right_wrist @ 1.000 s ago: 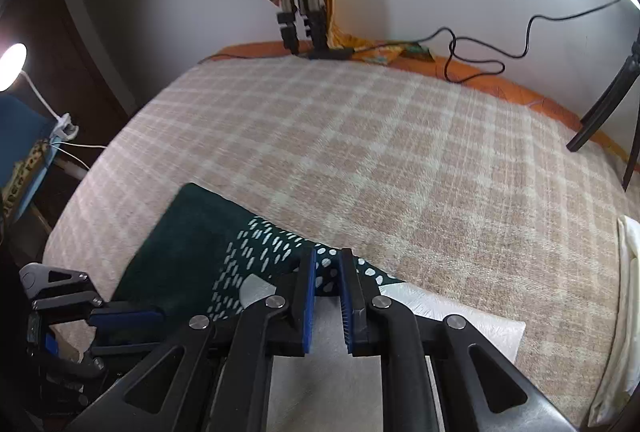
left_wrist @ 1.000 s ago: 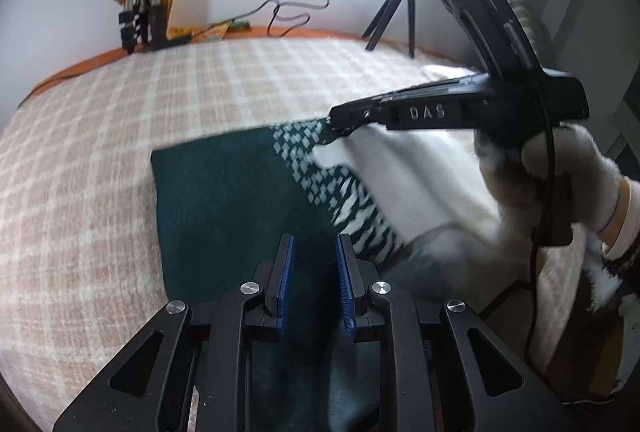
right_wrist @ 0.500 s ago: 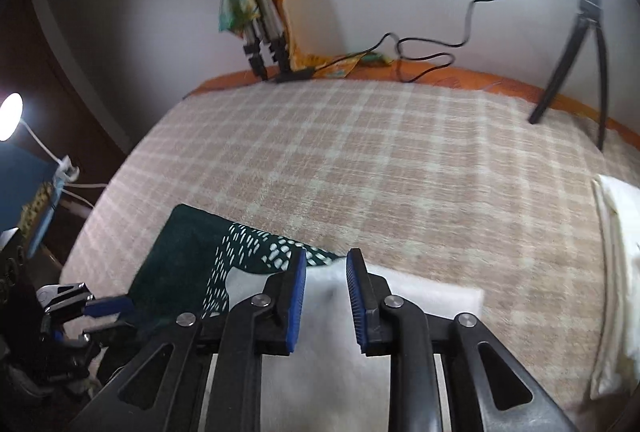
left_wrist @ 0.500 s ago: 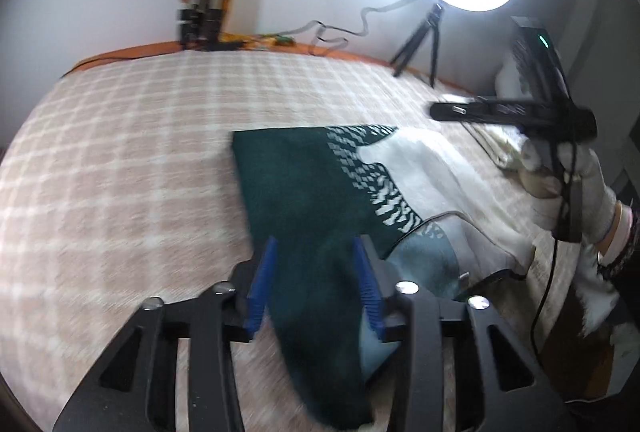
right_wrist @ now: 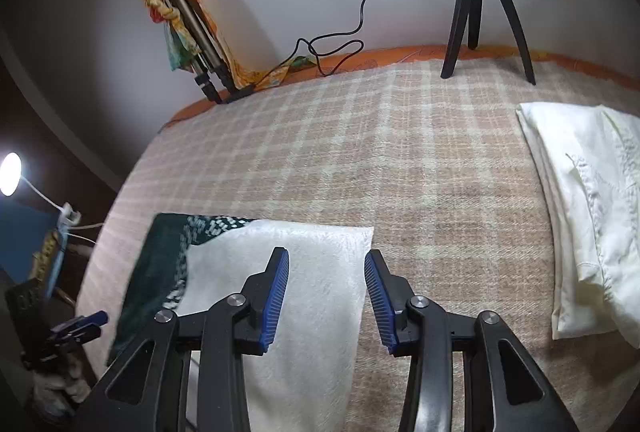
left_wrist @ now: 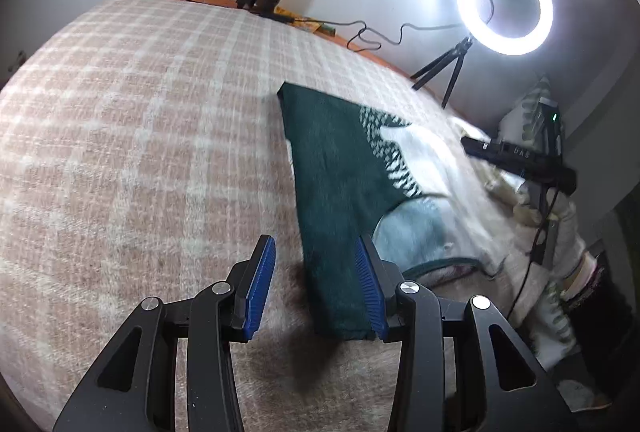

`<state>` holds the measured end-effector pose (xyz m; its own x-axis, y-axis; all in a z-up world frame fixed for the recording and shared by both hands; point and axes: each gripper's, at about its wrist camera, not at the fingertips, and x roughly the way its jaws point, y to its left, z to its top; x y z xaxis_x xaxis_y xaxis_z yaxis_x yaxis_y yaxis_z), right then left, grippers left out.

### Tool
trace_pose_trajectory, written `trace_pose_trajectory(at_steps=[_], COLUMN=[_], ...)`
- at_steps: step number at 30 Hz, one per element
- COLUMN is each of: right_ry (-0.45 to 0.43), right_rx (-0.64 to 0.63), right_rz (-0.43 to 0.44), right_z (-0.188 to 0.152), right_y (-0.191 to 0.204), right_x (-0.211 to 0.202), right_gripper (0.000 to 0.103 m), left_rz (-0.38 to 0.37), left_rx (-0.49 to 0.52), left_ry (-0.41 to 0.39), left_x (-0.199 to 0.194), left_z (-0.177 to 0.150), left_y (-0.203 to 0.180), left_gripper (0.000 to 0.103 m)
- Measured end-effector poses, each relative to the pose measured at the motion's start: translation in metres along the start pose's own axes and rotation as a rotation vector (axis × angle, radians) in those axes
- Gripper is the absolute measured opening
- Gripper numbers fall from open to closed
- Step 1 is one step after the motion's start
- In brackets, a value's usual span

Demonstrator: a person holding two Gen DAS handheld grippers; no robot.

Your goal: Fold small clothes

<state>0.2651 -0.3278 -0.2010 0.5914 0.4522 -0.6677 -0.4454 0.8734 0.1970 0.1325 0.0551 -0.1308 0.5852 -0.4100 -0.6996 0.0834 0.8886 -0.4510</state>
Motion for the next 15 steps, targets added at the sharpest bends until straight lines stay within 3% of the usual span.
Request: trace_pose_trajectory(at_steps=[3,5,8,15], right_ry=[-0.023,-0.026,-0.01,0.12], right_rx=[-0.082,-0.147,-0.244,-0.346], right_rz=[-0.002,0.031,0.046,0.008], right_z=[-0.001,0.001,0.001,-0.012], right_y=[0.023,0.041,0.07,0.092], right_x=[0.001,0.002,0.012,0.051], right_gripper=[0.041,0.029,0.026,0.026], left_rz=[0.013,0.023,0.016,-0.028], left_rx=[0.026,0.04,0.035,-0.077], left_ry=[0.011,0.011,0.009,0.029], left_x=[0.004,0.006,0.007,-0.001], left_z=[-0.003,-0.004,-0.006,-0.011], left_y=[-0.006,-0.01,-0.013,0.001], left_gripper=[0.04,0.04,0.04,0.04])
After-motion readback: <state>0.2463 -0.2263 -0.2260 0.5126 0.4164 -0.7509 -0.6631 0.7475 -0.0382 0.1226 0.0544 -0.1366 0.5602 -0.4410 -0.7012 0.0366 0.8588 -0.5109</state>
